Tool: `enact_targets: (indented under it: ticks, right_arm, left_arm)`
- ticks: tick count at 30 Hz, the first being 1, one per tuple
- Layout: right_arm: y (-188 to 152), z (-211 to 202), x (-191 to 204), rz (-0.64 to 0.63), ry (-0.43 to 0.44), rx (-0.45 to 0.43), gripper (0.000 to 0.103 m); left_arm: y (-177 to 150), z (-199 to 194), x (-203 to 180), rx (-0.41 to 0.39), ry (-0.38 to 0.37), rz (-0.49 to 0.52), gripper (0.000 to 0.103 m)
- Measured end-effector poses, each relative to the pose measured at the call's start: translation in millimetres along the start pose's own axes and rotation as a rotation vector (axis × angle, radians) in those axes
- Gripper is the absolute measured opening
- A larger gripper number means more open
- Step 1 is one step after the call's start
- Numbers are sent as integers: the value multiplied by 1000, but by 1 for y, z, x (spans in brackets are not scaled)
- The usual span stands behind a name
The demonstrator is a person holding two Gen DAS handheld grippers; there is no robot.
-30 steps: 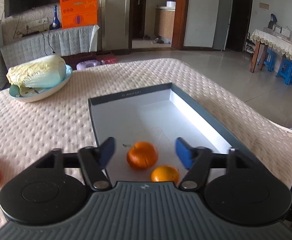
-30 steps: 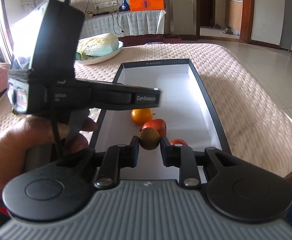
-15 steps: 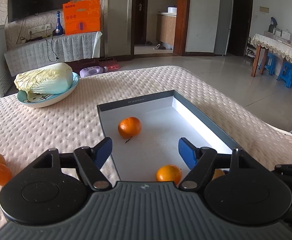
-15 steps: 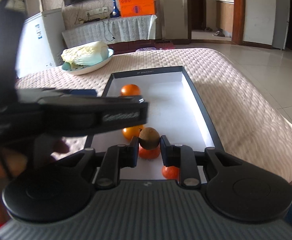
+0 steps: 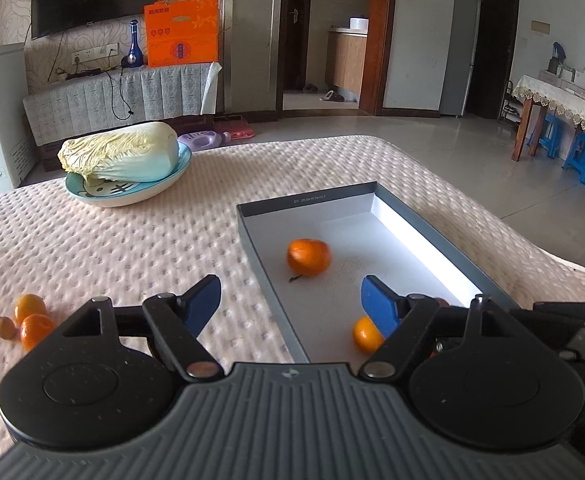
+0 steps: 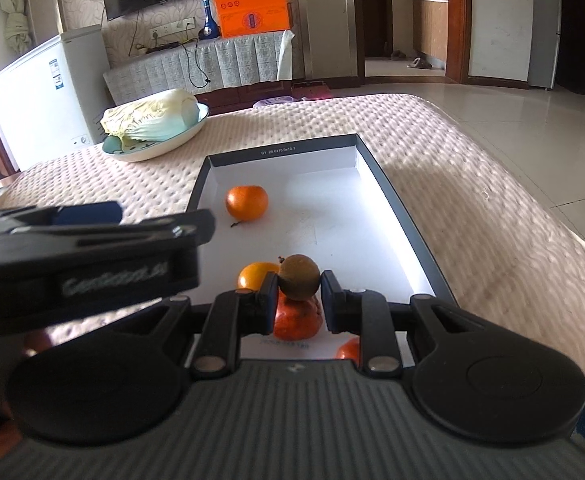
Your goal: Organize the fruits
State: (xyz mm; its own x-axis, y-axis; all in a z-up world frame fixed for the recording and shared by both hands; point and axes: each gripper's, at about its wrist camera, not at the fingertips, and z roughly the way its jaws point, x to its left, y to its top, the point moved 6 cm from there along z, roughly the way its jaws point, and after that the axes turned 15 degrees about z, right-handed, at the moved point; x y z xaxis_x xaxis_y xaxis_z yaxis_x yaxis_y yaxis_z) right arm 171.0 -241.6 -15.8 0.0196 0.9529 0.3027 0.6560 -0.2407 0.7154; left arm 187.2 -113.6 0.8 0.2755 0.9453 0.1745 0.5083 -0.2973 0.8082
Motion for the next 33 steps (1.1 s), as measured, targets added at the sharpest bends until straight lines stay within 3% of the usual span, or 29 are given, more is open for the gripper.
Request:
enact_targets:
  ticks: [7, 17, 21, 28, 33]
  right_arm:
    - [5, 2, 6, 14, -6, -38, 26]
    - [7, 4, 10, 77, -8, -40, 27]
    - [8, -2, 14, 94, 1, -64, 38]
    - [12, -16, 24, 131, 11, -141, 38]
    - [9, -23, 49, 70, 57, -179, 38]
  left_arm:
    - [-8, -20, 22, 0, -1, -90, 82]
    - [-32, -90, 44, 4, 81, -82, 81]
    - [-46, -111, 54, 13, 111, -113, 82]
    - [-64, -116, 79, 39, 162, -136, 82]
    - [-75, -111, 94, 50, 176, -149, 82]
